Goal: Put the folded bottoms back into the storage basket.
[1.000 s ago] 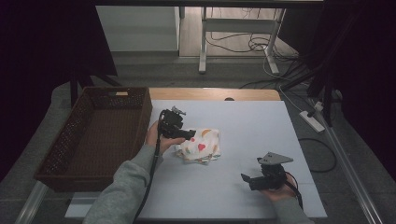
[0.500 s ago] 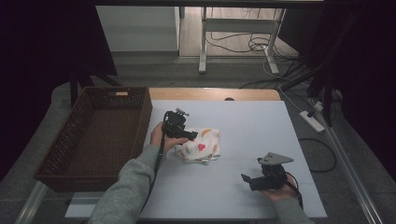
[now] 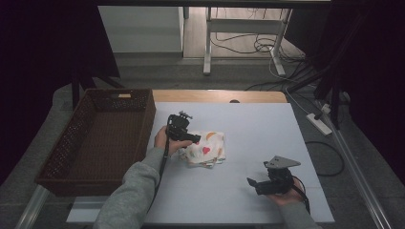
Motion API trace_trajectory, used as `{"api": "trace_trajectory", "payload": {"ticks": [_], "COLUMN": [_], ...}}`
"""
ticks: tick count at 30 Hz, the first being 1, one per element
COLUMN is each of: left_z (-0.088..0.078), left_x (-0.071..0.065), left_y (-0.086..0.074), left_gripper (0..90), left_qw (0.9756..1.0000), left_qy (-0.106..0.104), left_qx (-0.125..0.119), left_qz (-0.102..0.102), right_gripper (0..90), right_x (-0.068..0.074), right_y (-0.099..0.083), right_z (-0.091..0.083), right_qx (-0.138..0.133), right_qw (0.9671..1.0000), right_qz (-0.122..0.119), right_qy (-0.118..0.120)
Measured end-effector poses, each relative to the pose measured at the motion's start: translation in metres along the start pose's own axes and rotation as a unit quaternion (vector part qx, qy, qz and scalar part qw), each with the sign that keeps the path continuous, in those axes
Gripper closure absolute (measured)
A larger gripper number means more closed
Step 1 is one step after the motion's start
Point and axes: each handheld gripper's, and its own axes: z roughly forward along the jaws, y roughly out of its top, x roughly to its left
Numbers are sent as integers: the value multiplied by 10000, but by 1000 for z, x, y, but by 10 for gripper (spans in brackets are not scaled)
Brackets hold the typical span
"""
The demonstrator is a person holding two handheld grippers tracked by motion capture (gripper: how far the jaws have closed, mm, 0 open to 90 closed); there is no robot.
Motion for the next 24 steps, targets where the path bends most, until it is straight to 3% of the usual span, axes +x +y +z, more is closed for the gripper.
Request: {"api": "trace_trajectory", "payload": {"ticks": [13,24], "left_z": [15,24], "left_x": [9,12], "left_y": [-2,-2], "left_gripper": [297,238], "left_qw": [9996,9988], "left_qy": [102,146], "left_qx": [194,413], "left_qz": [-185,-203], "right_gripper": [88,88], "right_x": [-1,-1], "right_y": [-1,-1], "right_z": [0,0], "right_qx": [3,13], "right_qw": [10000,10000], "right_qz": [23,35], "right_qy": [7,31]}}
